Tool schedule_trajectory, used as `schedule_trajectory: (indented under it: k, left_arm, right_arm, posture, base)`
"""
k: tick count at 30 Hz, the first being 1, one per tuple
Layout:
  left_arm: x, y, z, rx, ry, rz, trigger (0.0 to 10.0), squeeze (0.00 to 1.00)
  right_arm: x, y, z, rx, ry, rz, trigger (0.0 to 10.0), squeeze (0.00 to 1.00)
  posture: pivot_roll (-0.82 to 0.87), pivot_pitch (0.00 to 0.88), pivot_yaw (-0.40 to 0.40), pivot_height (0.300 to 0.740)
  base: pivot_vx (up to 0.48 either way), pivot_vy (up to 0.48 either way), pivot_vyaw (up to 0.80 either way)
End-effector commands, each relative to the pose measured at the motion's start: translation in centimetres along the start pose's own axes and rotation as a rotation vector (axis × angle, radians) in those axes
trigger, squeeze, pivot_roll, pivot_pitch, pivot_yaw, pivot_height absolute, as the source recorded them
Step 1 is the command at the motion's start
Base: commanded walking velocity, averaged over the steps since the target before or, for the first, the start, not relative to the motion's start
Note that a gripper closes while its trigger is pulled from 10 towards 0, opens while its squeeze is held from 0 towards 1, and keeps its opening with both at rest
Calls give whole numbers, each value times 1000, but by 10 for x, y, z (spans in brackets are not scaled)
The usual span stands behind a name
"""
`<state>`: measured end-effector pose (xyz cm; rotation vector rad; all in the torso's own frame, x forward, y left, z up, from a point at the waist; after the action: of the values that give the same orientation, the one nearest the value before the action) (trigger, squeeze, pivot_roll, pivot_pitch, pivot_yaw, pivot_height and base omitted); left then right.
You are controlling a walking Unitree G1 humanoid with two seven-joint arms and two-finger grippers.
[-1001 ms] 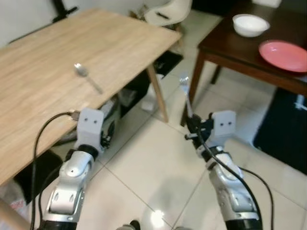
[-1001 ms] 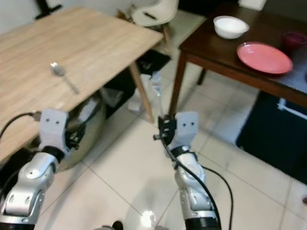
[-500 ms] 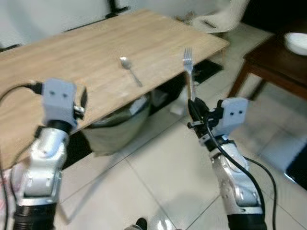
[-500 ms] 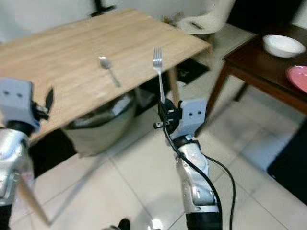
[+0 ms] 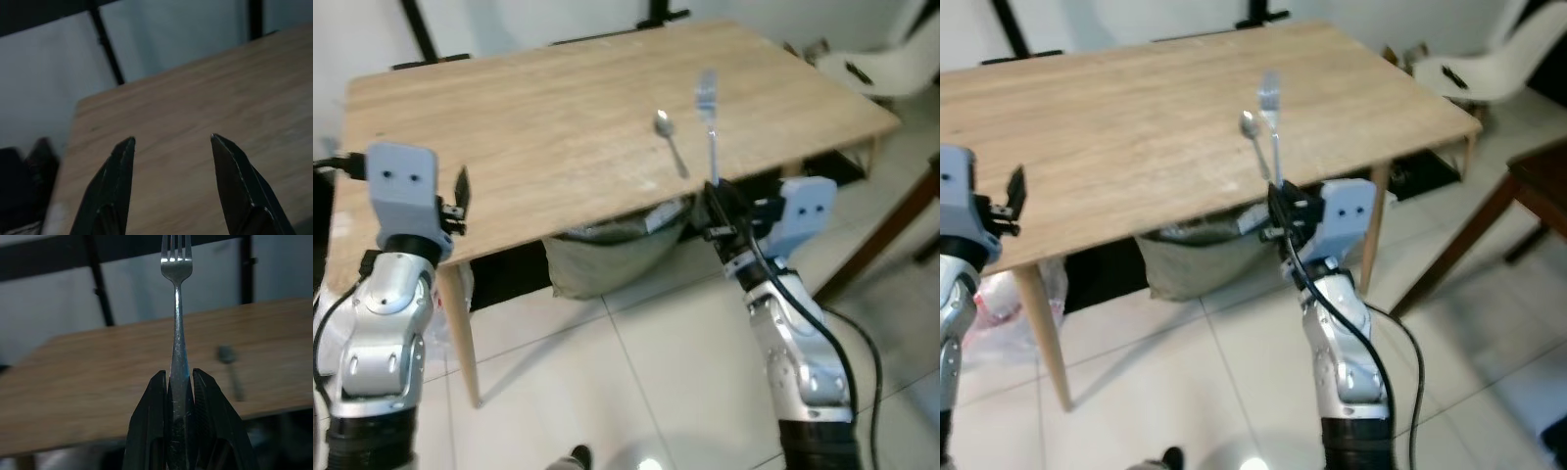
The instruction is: Setting the table
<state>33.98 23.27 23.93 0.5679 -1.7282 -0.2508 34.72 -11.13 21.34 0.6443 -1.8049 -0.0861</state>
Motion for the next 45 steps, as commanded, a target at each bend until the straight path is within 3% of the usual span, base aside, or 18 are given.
schedule_trajectory:
  k: [1, 18, 30, 45]
  left_arm:
    - [-3, -2, 1, -9, 19, -6, 10000, 0]
    - [-7, -11, -2, -17, 45, -19, 10000, 0]
    - [-10, -16, -5, -26, 54, -27, 10000, 0]
    - [-11, -19, -4, -29, 56, -31, 10000, 0]
  right_arm:
    - [-5, -4, 3, -15, 24, -10, 10000, 0]
    - [-11, -9, 4, -42, 44, -37, 10000, 0]
    - [-10, -21, 5, -109, 31, -36, 10000, 0]
    - [-14, -17, 6, -88, 45, -46, 10000, 0]
  posture:
    - [-37, 4, 55, 740]
    - [-39, 0, 56, 740]
    - [-49, 0, 60, 740]
    - [-48, 1, 57, 740]
  base:
    - [0, 0, 775]
    - [15, 0, 722]
    - [480, 0, 0]
    - [480, 0, 0]
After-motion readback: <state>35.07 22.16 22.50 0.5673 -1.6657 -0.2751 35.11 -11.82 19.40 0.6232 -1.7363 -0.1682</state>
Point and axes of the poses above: a point about 5 cm out from each wrist's last joint towards the gripper, its own z axis pointing back from the gripper into the wrist, its own x axis along the axis of the wrist's last joint, y = z × x, the point moved 5 cm from there along -z, pointing out of the wrist towards the gripper, and after that the axes turned 15 degrees about -z, right-handed, at the moved point
